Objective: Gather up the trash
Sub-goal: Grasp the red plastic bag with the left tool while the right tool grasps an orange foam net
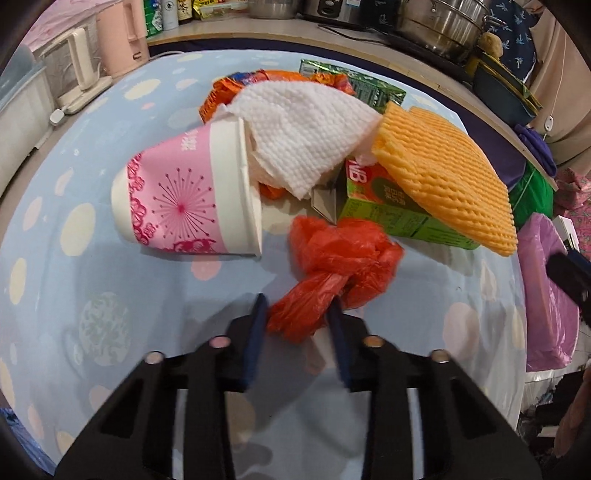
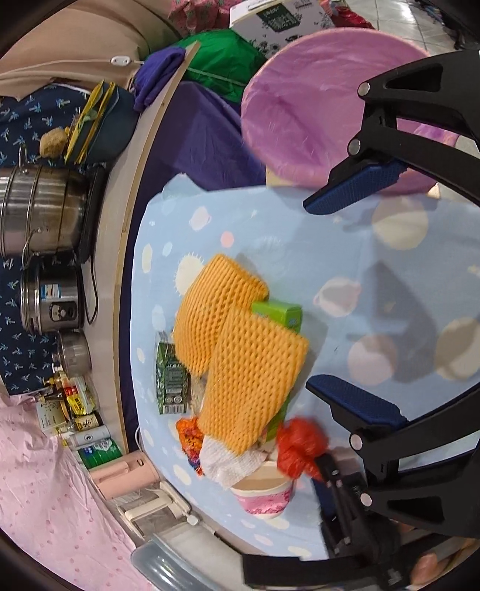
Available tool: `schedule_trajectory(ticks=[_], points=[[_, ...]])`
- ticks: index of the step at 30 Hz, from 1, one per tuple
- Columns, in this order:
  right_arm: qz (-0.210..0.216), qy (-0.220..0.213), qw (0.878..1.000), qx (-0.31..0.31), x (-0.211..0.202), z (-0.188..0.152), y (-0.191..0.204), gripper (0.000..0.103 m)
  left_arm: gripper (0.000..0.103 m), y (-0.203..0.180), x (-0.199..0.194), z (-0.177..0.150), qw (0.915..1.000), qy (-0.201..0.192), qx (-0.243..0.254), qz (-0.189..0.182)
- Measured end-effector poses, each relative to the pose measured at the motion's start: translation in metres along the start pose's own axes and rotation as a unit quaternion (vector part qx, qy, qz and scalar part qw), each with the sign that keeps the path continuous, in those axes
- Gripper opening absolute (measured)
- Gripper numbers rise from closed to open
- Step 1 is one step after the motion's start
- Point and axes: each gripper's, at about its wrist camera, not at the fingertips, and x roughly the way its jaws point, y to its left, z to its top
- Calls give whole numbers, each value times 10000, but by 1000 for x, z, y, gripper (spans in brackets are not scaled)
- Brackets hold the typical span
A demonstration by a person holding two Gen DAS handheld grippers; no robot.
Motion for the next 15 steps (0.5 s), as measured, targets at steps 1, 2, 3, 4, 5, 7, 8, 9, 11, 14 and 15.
schedule_trajectory(ticks=[1,2,3,4,5,7,8,9,11,14,15], points=[[97,-21,10000,9,3,4,3,81,23,-1,0,-1,10000,-7,24,-10],[171,-49,9998,7,6,9,6,78,19,-2,-1,-2,10000,-26,39,6],[217,-69,9997,-1,9,13,8,76,14,-2,-1,-2,10000,-35,54,-17],[261,-87,9996,-12,13,17,11,75,13,-2,-2,-2,10000,-28,48,-36],[310,-100,9995,-30,18,22,14,73,12,-2,-2,-2,10000,-31,38,-62],[395,-115,9991,-44,27,30,17,71,11,0,-5,-4,10000,-45,39,-70],[429,-134,9990,-45,31,33,19,71,10,0,-6,-4,9999,-55,47,-83],[448,-139,9989,-37,36,36,20,71,10,0,-7,-5,9999,-71,55,-83],[518,-126,9986,-11,45,41,21,70,10,1,-11,-6,9999,-102,69,-97],[515,-34,9987,19,59,44,21,59,10,1,-16,-7,9998,-143,59,-130],[528,-6,9986,14,61,44,21,51,10,1,-18,-7,9998,-157,52,-145]])
